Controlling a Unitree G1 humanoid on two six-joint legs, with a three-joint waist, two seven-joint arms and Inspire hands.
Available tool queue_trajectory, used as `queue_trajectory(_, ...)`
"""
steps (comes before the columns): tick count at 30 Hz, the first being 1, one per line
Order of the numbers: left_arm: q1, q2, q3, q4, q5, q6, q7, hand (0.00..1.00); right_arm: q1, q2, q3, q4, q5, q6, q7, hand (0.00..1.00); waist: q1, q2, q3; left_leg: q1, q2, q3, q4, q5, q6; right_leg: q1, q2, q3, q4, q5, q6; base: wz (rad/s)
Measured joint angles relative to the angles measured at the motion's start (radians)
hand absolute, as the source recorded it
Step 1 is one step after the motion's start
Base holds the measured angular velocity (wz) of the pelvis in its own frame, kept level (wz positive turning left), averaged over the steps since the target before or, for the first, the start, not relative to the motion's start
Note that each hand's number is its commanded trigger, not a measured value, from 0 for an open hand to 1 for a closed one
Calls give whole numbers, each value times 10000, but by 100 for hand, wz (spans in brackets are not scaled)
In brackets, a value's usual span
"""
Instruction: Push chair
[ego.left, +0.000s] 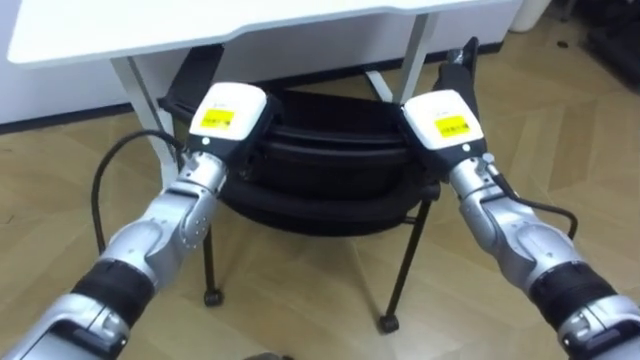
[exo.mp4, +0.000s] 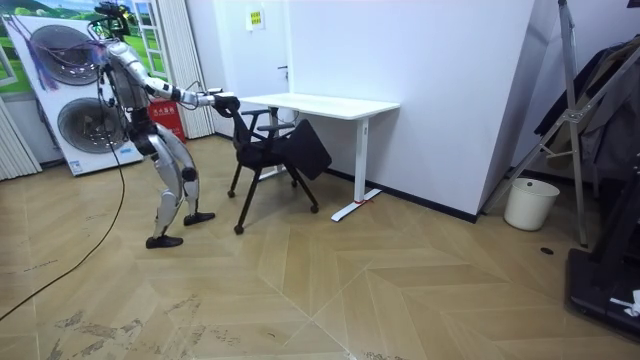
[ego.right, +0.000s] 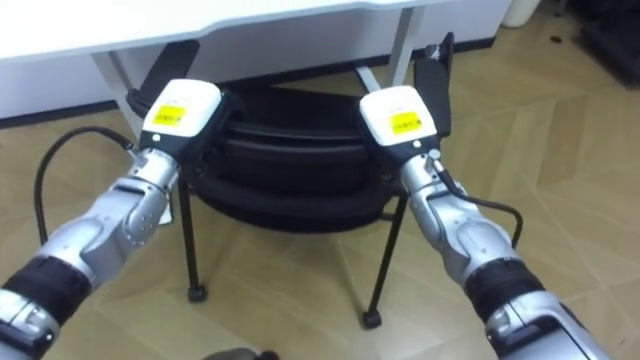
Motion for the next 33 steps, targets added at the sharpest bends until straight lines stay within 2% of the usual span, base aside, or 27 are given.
queue_trajectory(1,-26,19,136,9,45,-10,-5,100,-126,30,7,58,-9,41,4,100,108,18,6,-23,-71,-44,226,-223,83,-395,-201,49,979,294,2,-37)
queue_trajectory(2,-48,41,137,12,59,-18,-7,100,-137,72,9,82,-6,65,4,100,172,50,28,65,-63,-92,422,-449,91,-706,-328,140,1832,791,23,-31)
queue_trajectory(3,-49,56,129,19,67,-40,-23,100,-102,79,10,113,1,65,4,100,165,51,29,124,-61,-125,487,-553,104,-831,-373,197,2176,1059,32,-9)
queue_trajectory(5,-47,97,69,94,73,-119,-15,100,-21,99,33,131,17,76,-1,100,164,149,104,453,-86,-230,529,-850,136,-1452,-433,624,3394,2335,25,0)
queue_trajectory(6,-47,120,41,98,61,-138,7,100,-14,93,61,117,63,80,-12,100,170,158,109,497,-92,-268,530,-905,142,-1632,-437,759,3669,2547,75,-7)
queue_trajectory(7,-66,159,10,95,50,-189,57,100,-25,106,106,47,97,135,-34,100,177,178,119,520,-95,-370,529,-996,137,-2065,-408,862,4019,2570,106,-4)
queue_trajectory(9,-142,172,51,129,47,-207,94,100,-66,108,102,9,91,153,-82,100,187,276,187,641,-88,-651,521,-1088,80,-2704,-344,745,4124,2277,73,4)
queue_trajectory(10,-168,125,33,309,34,-272,111,100,-52,104,182,26,89,214,-88,100,178,400,263,868,-62,-798,450,-1164,19,-2946,-301,649,3748,2165,83,18)
queue_trajectory(12,-167,102,-62,431,14,-293,115,100,49,95,302,-41,127,220,-88,100,161,415,274,1194,-30,-995,378,-1320,-94,-3182,-187,634,2526,2150,70,24)
queue_trajectory(13,-165,134,-78,523,11,-346,140,100,74,125,308,-20,131,223,-88,100,104,375,271,1362,-30,-1154,340,-1415,-201,-3305,-46,761,1360,2179,54,41)
queue_trajectory(14,-164,155,-86,598,8,-397,171,100,86,130,365,-17,130,222,-87,100,-24,368,265,1487,-29,-1394,324,-1509,-321,-3245,143,875,-39,2447,8,48)
queue_trajectory(15,-163,177,-97,626,4,-435,196,100,111,128,374,-34,131,220,-86,100,-77,345,243,1525,-29,-1506,322,-1555,-381,-3219,234,947,-709,2666,11,58)
queue_trajectory(16,-147,193,-115,644,-4,-469,250,100,142,123,375,-50,132,214,-86,100,-158,315,227,1639,-27,-1772,336,-1650,-513,-3091,382,1114,-1798,3275,-83,61)
queue_trajectory(17,-121,178,-112,674,-10,-469,270,100,142,129,384,-48,131,188,-86,100,-267,292,168,1771,113,-1998,356,-1742,-750,-2785,637,1090,-2055,3668,-261,55)
queue_trajectory(18,-117,166,-113,673,-10,-468,273,100,138,113,383,-48,130,171,-86,100,-276,330,164,1826,185,-2054,358,-1792,-852,-2668,778,1069,-2102,3706,-321,44)
queue_trajectory(19,-117,181,-100,667,-9,-482,294,100,98,73,380,-38,129,132,-82,100,-268,356,149,1918,328,-2094,358,-1905,-1063,-2513,928,919,-2115,3928,-529,32)
queue_trajectory(20,-122,149,-67,644,-2,-448,327,100,25,42,380,-15,128,116,-76,100,-272,438,106,1945,578,-2112,317,-1992,-1223,-2442,1051,685,-2061,3852,-716,31)
queue_trajectory(22,-173,43,-28,610,-10,-345,378,100,-185,13,402,56,125,67,-48,100,-277,496,91,2025,804,-2136,102,-1998,-1434,-2404,1160,460,-2007,3707,-960,24)
queue_trajectory(23,-209,-55,7,608,-19,-226,437,100,-332,-43,461,94,132,44,-16,100,-299,499,93,2094,841,-2136,-69,-1951,-1515,-2406,1124,355,-1889,3540,-1056,22)
queue_trajectory(27,-264,-191,22,516,-19,-115,427,100,-537,-299,482,154,174,-89,29,100,-286,504,102,2212,976,-2055,-292,-1861,-1676,-2389,1130,169,-1642,3099,-1220,19)
queue_trajectory(28,-264,-212,39,486,-10,-45,427,100,-609,-329,505,176,200,-122,82,100,-274,448,139,2260,991,-2044,-361,-1826,-1739,-2397,1098,121,-1521,2925,-1269,14)
queue_trajectory(29,-278,-187,61,395,-5,-19,425,100,-668,-310,512,155,209,-119,122,100,-281,317,217,2336,1011,-2044,-464,-1784,-1810,-2403,1093,95,-1410,2758,-1286,15)
queue_trajectory(30,-280,-164,101,364,15,-14,425,100,-678,-288,501,132,209,-114,143,100,-282,275,241,2332,1057,-2045,-464,-1782,-1825,-2400,1088,24,-1371,2639,-1259,20)
queue_trajectory(31,-323,-118,130,355,53,-5,407,100,-679,-210,453,97,209,-71,204,100,-293,203,240,2276,1179,-2039,-450,-1753,-1899,-2389,1105,-147,-1363,2523,-1414,27)
queue_trajectory(33,-420,-21,132,357,56,-22,362,100,-690,-171,447,16,253,-18,293,100,-300,89,258,2155,1344,-2008,-350,-1690,-2010,-2382,1173,-351,-1333,2432,-1573,27)
